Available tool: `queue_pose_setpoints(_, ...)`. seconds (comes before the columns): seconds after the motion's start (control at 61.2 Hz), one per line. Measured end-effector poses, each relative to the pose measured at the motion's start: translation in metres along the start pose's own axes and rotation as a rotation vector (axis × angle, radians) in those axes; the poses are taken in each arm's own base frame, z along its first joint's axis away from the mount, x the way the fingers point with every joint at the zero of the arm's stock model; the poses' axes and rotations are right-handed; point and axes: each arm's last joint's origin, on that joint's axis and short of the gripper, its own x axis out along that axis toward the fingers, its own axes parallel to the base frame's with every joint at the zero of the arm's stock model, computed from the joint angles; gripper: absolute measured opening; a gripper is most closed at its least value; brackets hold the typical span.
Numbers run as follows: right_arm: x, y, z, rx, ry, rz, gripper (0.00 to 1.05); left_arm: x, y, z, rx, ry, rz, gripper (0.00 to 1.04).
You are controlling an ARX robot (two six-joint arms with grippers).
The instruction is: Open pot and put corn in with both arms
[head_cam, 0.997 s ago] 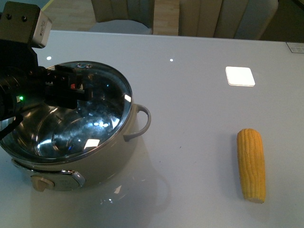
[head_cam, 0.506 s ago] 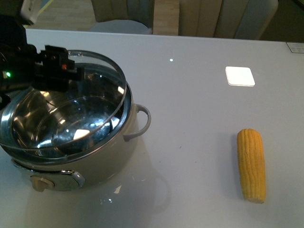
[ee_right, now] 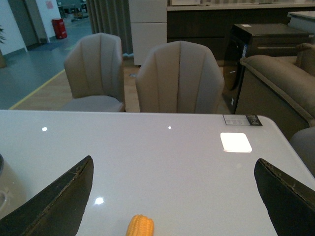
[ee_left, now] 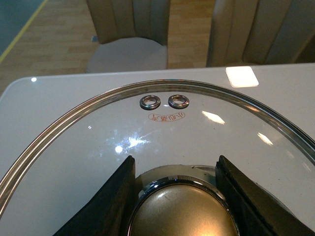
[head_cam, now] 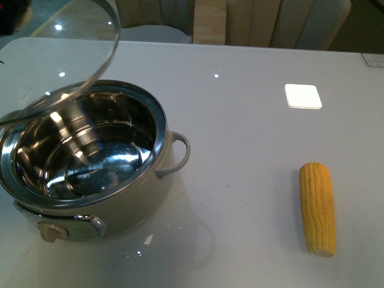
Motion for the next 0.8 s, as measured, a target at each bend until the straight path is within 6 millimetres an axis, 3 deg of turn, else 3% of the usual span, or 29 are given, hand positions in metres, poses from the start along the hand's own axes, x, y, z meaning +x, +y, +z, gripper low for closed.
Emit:
queue_pose_setpoints(0.18,0.000,0.000,0.000,0.000,0.000,0.000,0.96,-0.021,0.043,-0.005,-0.025,-0.008,0.088,0.42)
queue_pose_setpoints(0.506,0.000,0.000,0.000,0.000,0.000,0.000,0.96,-0.057,0.141,-0.057,-0.054,-0.004,0.294,0.42)
queue_pose_setpoints(0.653,0.000,0.000,0.000,0.000,0.000,0.000,0.96,-0.062,0.167,-0.087,-0.094,0.034,0.359,0.42)
queue_pose_setpoints(0.801,0.000,0.000,0.000,0.000,0.000,0.000,0.96,-0.061,0.179,-0.114,-0.097,0.056,0.385,0.42)
